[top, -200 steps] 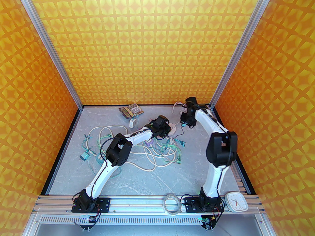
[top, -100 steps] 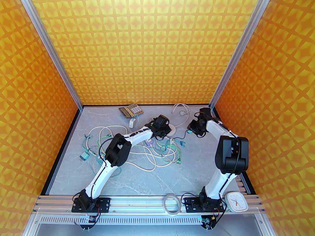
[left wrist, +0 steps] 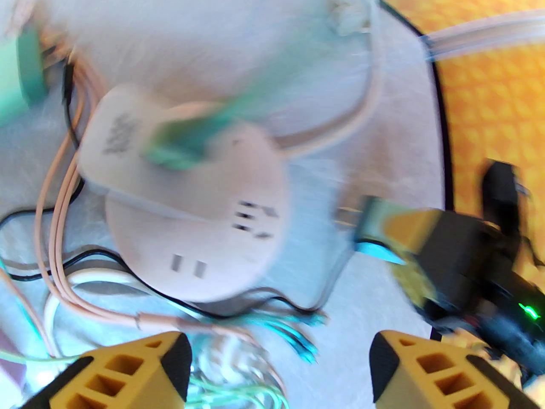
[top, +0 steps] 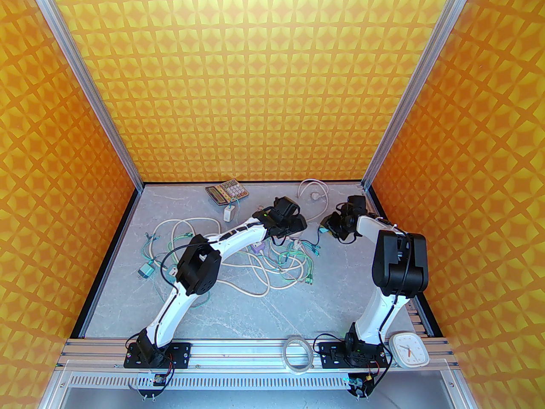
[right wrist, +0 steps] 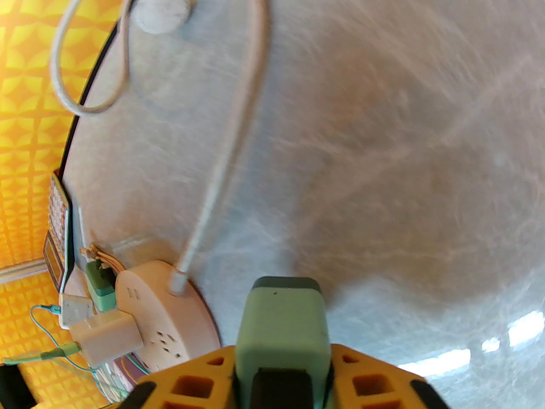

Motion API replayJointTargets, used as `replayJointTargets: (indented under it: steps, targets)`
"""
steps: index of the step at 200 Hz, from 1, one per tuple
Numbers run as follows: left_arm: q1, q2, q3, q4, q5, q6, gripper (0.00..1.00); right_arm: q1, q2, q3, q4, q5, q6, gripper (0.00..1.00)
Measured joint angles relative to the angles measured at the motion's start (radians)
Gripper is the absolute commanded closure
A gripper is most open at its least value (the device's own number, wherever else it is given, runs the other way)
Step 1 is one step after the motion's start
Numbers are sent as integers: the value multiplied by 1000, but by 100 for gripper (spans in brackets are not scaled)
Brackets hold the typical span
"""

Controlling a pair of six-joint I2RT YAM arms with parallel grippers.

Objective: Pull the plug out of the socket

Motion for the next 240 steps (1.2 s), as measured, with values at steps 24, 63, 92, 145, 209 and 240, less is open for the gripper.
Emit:
replayJointTargets:
  steps: [24, 63, 92, 145, 209, 240]
  targets:
    - [-8, -72, -9, -10, -33, 87, 11, -3, -3, -18, -5, 15, 3, 39]
    - [-9, -180, -65, -5, -85, 234, 1, -5, -97, -72, -36, 82, -14, 28]
    - [-9, -191, -94, 0, -108, 346, 1, -5, -245, -108, -53, 125, -32, 12]
    - [-3, -190, -219, 52, -114, 517, 0, 11, -406, -204, -12, 119, -48, 1]
    - [60, -124, -182, 97, -58, 613, 5, 66, -468, -282, 95, 45, -36, 2]
    - [81, -69, -157, 90, -34, 625, 1, 126, -452, -282, 132, 24, -36, 2]
